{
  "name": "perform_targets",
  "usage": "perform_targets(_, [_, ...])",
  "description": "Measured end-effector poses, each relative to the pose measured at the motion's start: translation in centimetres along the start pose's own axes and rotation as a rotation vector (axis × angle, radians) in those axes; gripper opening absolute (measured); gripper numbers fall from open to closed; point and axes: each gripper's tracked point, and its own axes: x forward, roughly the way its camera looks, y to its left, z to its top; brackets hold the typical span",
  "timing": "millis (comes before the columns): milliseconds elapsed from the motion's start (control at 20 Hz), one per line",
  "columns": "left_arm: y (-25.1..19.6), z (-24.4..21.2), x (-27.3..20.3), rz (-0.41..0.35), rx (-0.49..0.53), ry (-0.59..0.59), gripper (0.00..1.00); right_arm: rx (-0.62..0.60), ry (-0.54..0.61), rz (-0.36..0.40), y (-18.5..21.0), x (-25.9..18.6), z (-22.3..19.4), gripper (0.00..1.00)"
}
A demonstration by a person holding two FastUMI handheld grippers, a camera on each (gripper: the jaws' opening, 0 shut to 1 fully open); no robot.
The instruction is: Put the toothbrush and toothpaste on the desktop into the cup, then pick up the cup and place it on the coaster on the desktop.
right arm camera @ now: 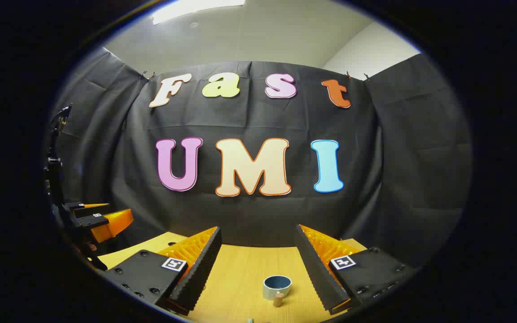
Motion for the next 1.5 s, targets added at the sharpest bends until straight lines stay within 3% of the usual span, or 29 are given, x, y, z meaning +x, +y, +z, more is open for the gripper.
perform_targets(400, [0.3,0.4,0.8,0.018,0.028,-0.017,0.93,-0.017,0.076,0.019,0.1,1.0,-2.3,1.0])
perform_targets(900, [1.1,-0.5,1.9,0.029,0.045,0.0,0.93,-0.035,0.25,0.047,0.5,2.3,-8.8,1.0])
perform_targets(1500, [3.5,-1.7,1.7,0.081,0.049,0.015,0.93,-0.093,0.641,0.097,0.9,0.4,-22.0,1.0])
